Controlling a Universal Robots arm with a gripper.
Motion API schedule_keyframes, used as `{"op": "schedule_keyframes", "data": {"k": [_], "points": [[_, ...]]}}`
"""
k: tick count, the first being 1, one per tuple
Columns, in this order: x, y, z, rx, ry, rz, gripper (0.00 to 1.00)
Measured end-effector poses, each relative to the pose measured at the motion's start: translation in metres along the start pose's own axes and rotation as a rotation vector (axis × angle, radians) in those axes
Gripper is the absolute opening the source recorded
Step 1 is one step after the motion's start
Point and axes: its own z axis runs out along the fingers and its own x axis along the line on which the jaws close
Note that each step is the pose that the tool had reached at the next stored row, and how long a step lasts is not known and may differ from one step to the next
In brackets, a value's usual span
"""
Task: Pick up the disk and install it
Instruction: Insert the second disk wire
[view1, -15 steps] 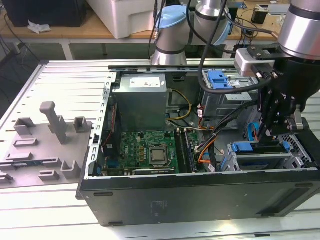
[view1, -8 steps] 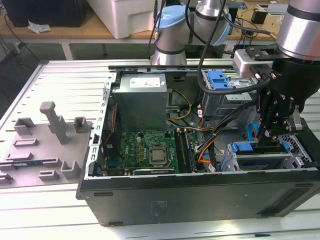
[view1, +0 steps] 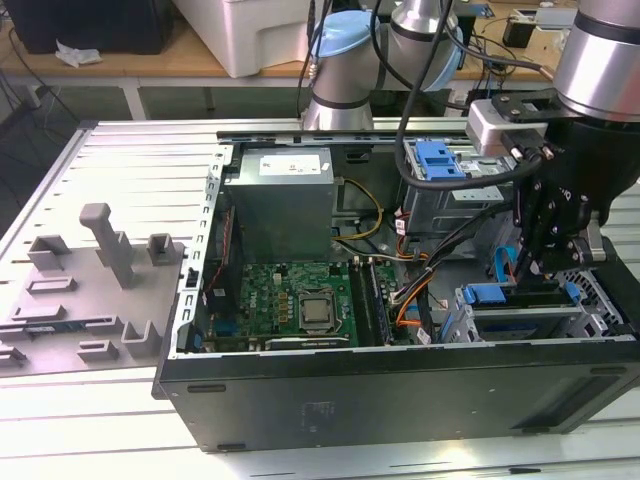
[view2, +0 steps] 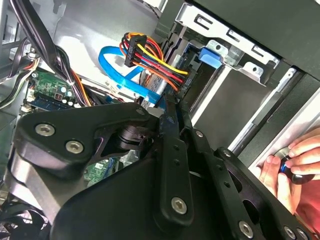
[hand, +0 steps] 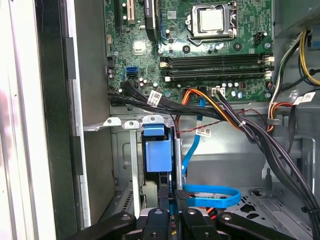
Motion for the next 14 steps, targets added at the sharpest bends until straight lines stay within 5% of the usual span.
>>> {"op": "schedule_keyframes", "data": {"k": [14], "points": [[-0.0001,-0.0003,0.0002,0.0029,-0.0002,-0.041,0.16]]}}
